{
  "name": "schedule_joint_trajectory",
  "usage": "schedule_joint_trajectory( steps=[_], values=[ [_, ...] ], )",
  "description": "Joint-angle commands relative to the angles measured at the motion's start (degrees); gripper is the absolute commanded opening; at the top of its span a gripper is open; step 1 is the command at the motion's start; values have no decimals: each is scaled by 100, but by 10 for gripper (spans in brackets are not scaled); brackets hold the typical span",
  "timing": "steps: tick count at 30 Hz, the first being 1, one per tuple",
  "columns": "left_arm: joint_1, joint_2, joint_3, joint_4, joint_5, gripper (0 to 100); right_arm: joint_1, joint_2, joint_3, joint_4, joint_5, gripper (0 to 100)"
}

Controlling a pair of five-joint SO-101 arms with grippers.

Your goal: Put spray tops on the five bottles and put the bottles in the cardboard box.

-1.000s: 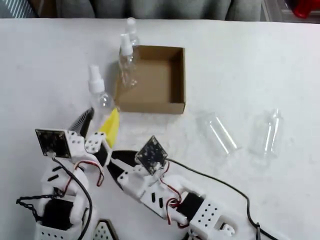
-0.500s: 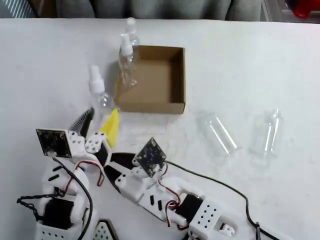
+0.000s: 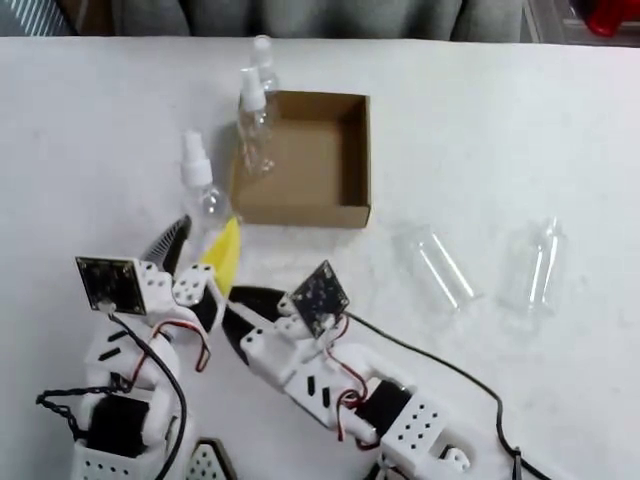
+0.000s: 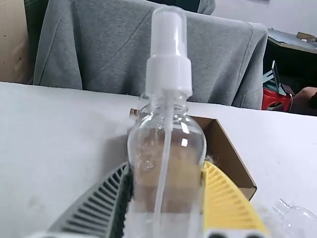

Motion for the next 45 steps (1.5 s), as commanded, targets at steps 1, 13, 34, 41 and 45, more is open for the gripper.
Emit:
schedule_joint_trajectory(
  steps=[1, 13, 34, 41, 45],
  values=[
    [92, -110, -44, -185, -70, 20, 374, -40, -519, -127, -70, 15],
    [101, -110, -53, -185, -62, 20, 444, 57, -545, -127, -26, 15],
    [567, -110, -1002, 879, -70, 20, 13, 31, -440, -127, -18, 15],
    [646, -110, -1125, 1248, -79, 20, 57, -119, -422, -92, -26, 15],
    [646, -110, -1160, 1327, -369, 20, 312, -180, -413, -84, -70, 15]
  ],
)
